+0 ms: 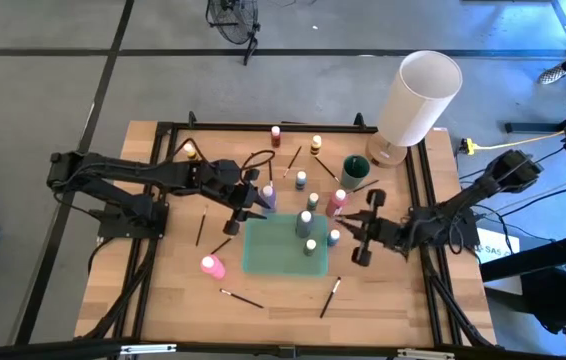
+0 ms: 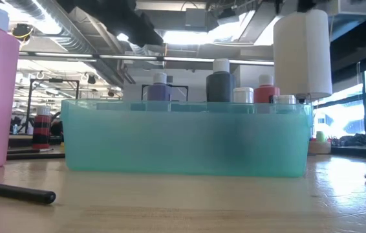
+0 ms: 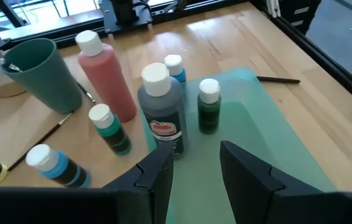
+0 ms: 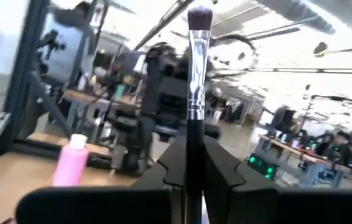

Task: Pick & Place Paint Supplies
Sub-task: Put the black eyeshadow brush into the green cup

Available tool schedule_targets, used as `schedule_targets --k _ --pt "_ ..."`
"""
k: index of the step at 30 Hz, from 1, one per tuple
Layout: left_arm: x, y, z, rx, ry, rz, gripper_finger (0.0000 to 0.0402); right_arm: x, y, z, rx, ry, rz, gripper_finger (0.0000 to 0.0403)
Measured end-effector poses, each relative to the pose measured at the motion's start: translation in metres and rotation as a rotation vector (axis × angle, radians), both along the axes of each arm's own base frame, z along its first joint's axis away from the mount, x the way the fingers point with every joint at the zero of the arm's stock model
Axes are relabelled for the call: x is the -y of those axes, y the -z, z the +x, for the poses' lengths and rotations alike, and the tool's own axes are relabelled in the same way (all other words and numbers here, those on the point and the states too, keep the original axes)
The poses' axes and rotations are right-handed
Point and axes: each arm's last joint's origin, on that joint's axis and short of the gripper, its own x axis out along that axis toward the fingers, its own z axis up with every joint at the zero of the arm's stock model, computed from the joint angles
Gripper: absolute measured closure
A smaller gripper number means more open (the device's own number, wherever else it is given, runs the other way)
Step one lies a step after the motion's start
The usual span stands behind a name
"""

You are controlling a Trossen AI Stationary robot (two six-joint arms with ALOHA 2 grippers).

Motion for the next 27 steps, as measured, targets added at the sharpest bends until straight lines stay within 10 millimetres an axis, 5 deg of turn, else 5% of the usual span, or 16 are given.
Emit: schedule_targets --k 5,13,27 --pt "-0.001 0.0 0.0 0.0 -0.004 0.001 0.0274 0.022 0.021 -0.031 0.171 -0.101 0.0 0.0377" --pt "-0.003 -0.001 0.001 0.01 -0.033 -0.02 0.0274 0.061 0.025 -0.023 0.2 -0.147 -0.013 0.0377" --pt "-0.003 0.0 0.0 -0.002 -0.046 -0.042 0.0274 0.104 0.037 -0.035 0.149 0.254 0.038 0.0377"
